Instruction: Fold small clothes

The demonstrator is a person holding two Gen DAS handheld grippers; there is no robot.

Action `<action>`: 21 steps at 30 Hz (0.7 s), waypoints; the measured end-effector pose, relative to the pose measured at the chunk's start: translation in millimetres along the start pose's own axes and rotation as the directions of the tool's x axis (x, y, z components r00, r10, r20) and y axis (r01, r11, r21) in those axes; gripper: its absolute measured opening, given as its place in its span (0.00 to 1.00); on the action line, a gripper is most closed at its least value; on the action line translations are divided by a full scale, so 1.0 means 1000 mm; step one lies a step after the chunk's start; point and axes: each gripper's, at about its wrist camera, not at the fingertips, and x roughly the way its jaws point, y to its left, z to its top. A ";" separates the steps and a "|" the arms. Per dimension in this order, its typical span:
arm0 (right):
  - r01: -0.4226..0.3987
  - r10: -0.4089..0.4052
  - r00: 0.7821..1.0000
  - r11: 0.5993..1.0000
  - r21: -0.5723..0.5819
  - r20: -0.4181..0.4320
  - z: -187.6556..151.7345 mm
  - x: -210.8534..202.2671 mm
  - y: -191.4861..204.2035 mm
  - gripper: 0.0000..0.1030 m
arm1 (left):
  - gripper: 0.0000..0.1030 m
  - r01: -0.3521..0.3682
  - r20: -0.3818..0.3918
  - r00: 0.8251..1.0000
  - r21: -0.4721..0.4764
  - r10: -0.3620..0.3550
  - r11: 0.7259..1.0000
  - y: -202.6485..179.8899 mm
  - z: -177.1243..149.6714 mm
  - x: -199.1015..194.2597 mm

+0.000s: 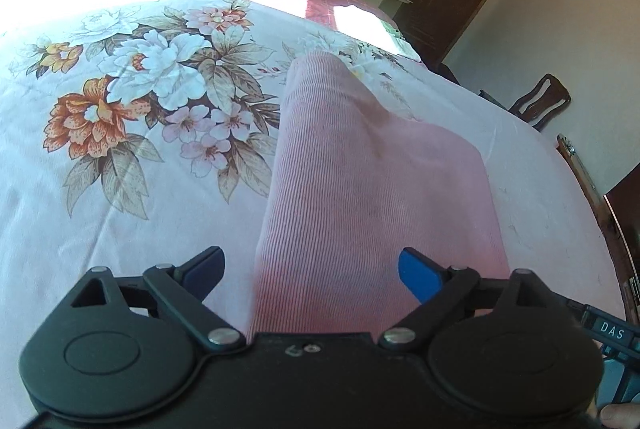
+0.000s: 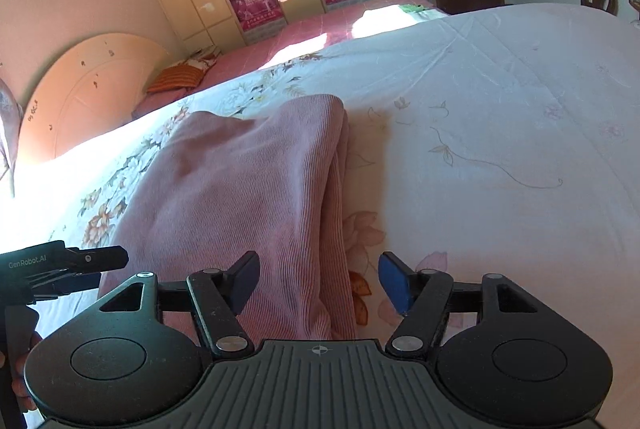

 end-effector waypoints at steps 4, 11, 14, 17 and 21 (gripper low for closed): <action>-0.049 0.051 0.998 0.997 0.067 -0.035 0.019 0.021 -0.010 0.63 | 0.90 0.015 -0.015 1.000 0.037 -0.015 0.999 -0.007 0.012 0.018; -0.098 0.109 0.988 0.990 0.102 -0.107 0.036 0.065 -0.020 0.63 | 0.83 0.079 -0.076 0.994 0.022 -0.077 0.997 -0.002 0.020 0.054; -0.135 0.146 0.983 0.986 0.099 -0.109 0.037 0.076 -0.022 0.63 | 0.83 0.102 -0.087 0.991 0.026 -0.100 0.994 -0.003 0.021 0.061; -0.152 0.162 0.982 0.983 0.100 -0.099 0.038 0.083 -0.021 0.63 | 0.82 0.110 -0.093 0.990 0.045 -0.105 0.993 -0.007 0.022 0.065; -0.151 0.160 0.979 0.986 0.078 -0.125 0.039 0.087 -0.013 0.36 | 0.69 0.092 -0.084 0.993 0.086 -0.085 0.992 -0.020 0.023 0.061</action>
